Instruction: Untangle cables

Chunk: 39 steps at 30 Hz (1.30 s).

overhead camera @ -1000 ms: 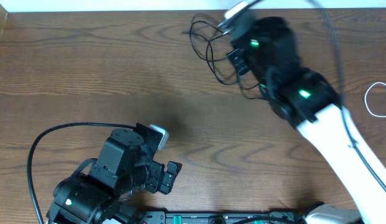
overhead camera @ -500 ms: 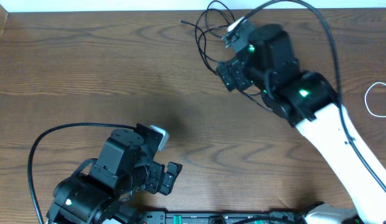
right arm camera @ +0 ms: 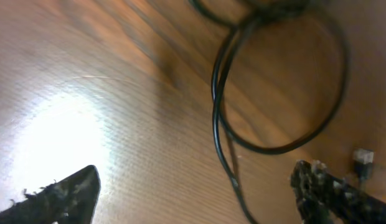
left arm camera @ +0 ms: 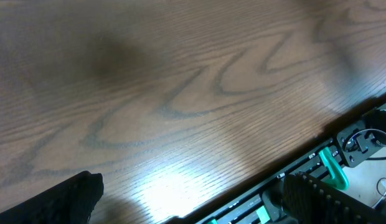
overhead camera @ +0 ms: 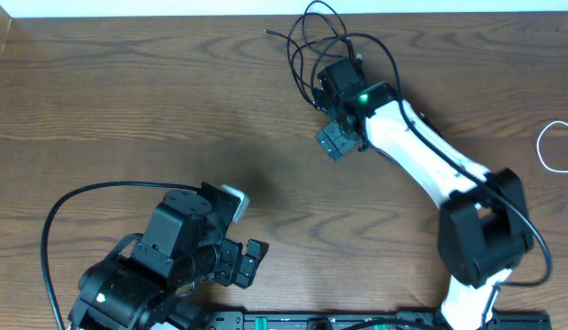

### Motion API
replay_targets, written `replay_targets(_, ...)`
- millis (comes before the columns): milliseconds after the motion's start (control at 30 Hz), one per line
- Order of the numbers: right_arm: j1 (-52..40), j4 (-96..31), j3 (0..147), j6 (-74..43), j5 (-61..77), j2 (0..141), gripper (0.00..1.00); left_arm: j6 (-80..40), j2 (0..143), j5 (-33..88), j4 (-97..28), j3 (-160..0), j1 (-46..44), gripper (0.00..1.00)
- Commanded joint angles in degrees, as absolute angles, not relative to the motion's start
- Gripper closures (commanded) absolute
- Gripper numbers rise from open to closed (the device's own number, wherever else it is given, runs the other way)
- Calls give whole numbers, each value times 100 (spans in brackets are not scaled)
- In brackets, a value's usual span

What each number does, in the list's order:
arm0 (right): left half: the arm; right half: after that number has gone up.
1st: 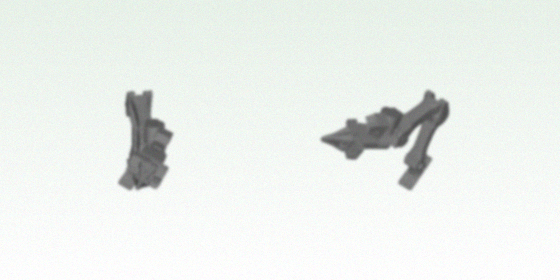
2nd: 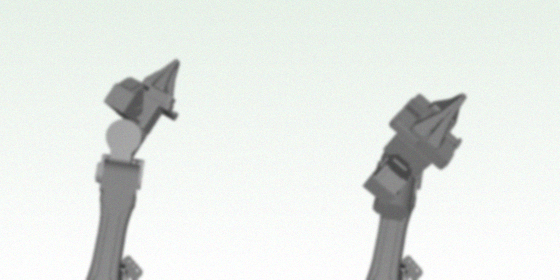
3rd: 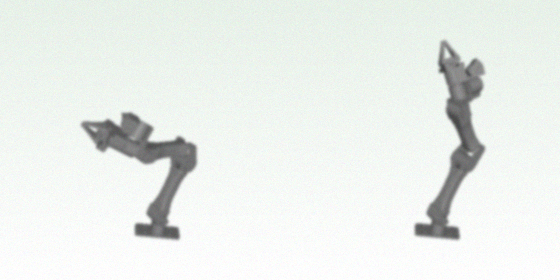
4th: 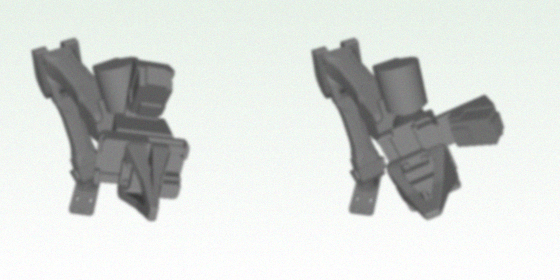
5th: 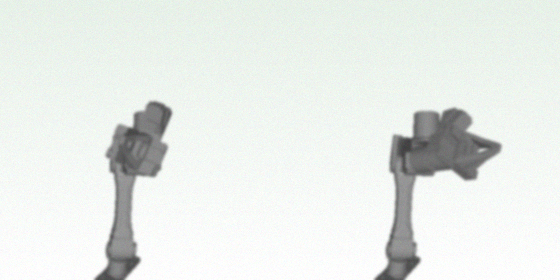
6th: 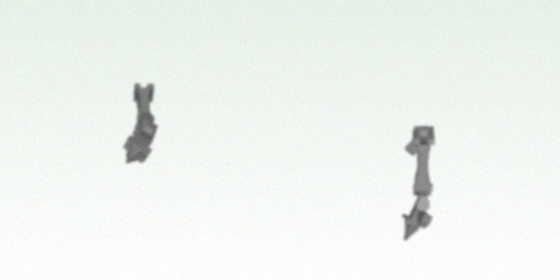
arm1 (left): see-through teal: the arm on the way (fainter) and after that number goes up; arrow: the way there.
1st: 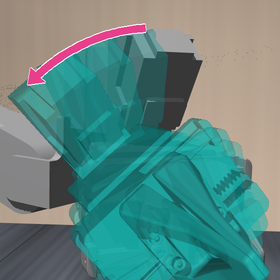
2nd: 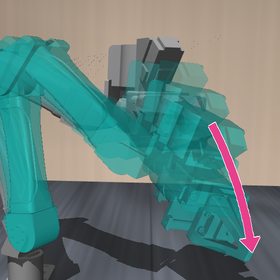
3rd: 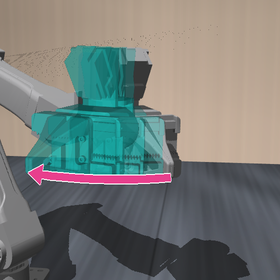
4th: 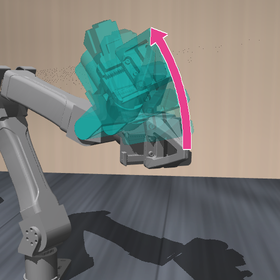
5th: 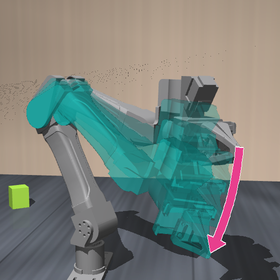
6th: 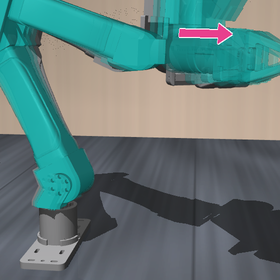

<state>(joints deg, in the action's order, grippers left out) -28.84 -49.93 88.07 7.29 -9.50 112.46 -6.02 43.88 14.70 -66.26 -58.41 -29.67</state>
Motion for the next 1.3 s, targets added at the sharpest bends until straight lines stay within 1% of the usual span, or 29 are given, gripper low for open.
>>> replay_targets(0,-2679,-4971,8785,252,-993,11515,16,-635,4372,1498,-6687,-5894,-2947,2)
replay_targets(67,-2571,-4956,8785,49,-991,11555,34,-635,4372,1498,-6685,-5894,-2947,2)
replay_targets(100,-2515,-4943,8785,-38,-991,11570,38,-635,4372,1498,-6685,-5894,-2947,2)
replay_targets(167,-2392,-4906,8785,-119,-991,11570,37,-635,4372,1498,-6685,-5894,-2947,2)
replay_targets(267,-2209,-4812,8783,-128,-985,11622,33,-655,4372,1500,-6692,-5894,-2947,2)
replay_targets(333,-2080,-4707,8783,-117,-705,11732,30,-681,4372,1503,-6692,-5894,-2947,2)
replay_targets(500,-1981,-4652,8783,93,176,11863,29,-676,4372,1498,-6681,-5894,-2947,2)
replay_targets(667,-2051,-4582,8783,93,255,11863,29,-679,4372,1498,-6683,-5894,-2947,2)
replay_targets(1100,-2154,-4497,8783,89,257,11867,37,-679,4372,1500,-6685,-5894,-2947,2)
replay_targets(1200,-2152,-4501,8783,89,257,11874,43,-679,4372,1500,-6685,-5894,-2947,2)
replay_targets(1267,-2154,-4499,8772,89,257,11878,44,-679,4372,1500,-6685,-5894,-2947,2)
